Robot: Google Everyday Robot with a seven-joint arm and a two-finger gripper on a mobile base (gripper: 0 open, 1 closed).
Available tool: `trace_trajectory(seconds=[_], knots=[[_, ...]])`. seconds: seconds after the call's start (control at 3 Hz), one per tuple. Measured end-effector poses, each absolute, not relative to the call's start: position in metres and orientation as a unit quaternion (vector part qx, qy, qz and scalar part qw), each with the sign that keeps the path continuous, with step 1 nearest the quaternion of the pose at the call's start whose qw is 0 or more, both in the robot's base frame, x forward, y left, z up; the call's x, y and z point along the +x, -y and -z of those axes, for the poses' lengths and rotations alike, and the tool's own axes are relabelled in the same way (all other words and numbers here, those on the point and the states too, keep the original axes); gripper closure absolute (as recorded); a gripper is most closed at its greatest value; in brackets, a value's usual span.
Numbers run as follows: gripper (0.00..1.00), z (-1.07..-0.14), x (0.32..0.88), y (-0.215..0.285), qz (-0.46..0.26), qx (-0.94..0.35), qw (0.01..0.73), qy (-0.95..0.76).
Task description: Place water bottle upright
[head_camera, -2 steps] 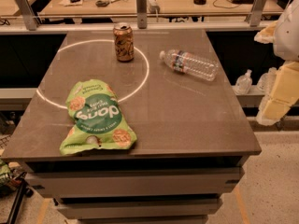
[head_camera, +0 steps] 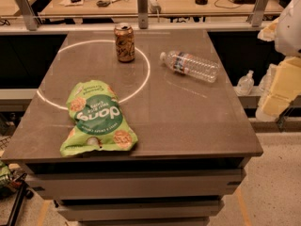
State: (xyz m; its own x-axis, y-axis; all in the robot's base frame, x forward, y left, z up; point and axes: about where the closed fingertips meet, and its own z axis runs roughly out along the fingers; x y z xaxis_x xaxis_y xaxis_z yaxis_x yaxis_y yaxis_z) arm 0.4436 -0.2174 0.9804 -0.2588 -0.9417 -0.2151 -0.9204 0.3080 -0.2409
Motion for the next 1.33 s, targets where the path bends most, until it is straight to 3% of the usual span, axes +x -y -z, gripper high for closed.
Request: trace_trajectory(seconds=[0.67, 1.33], knots=[[0.0, -0.985, 0.502, 0.205, -0.033, -0.504, 0.153, -0.85], [0.0, -0.995, 0.568, 0.18, -0.044, -0.444, 0.169, -0.879]])
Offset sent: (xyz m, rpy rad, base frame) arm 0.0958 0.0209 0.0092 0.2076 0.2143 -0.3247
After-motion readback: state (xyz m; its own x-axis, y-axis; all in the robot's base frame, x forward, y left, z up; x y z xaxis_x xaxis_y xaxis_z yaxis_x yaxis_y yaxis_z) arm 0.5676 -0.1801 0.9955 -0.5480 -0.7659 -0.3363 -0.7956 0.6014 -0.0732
